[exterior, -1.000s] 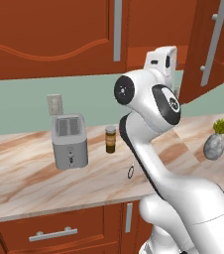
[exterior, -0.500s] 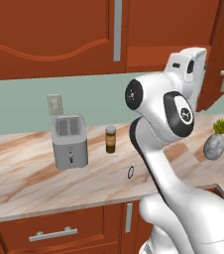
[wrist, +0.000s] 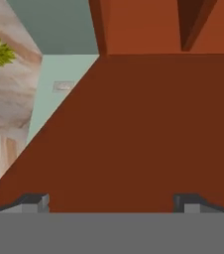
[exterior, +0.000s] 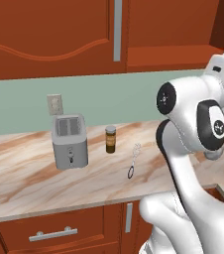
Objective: Pick the pan from the cabinet and place it on the stove. Then turn on the stove burner for the pan.
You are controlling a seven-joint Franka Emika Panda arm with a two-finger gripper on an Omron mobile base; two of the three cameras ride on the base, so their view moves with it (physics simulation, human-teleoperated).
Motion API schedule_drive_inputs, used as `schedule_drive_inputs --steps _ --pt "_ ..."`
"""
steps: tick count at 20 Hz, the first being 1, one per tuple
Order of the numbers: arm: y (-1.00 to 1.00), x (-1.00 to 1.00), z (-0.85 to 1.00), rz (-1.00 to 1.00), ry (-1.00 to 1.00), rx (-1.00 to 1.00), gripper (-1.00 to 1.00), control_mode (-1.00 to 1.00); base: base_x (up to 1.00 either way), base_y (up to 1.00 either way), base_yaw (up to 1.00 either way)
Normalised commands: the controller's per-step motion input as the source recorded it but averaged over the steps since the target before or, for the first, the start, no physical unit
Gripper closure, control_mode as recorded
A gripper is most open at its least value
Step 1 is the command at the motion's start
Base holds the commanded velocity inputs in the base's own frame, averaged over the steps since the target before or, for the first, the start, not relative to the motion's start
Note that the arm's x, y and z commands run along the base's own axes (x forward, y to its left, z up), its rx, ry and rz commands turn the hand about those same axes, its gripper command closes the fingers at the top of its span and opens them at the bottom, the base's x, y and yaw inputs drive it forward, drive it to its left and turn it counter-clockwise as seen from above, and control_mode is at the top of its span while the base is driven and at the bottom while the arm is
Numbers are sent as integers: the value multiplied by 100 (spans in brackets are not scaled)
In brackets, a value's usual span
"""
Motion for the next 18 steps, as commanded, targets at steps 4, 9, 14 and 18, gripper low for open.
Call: schedule_drive_inputs --steps 4,9,14,18 --pt "-81 -46 8 -10 0 2 -100 -100 0 0 0" --pt "-82 -38 10 -10 0 3 -100 -100 0 0 0" --pt "-77 -28 4 -9 0 5 -100 -100 0 0 0" --pt "-60 -10 -1 -5 0 8 -100 -100 0 0 0"
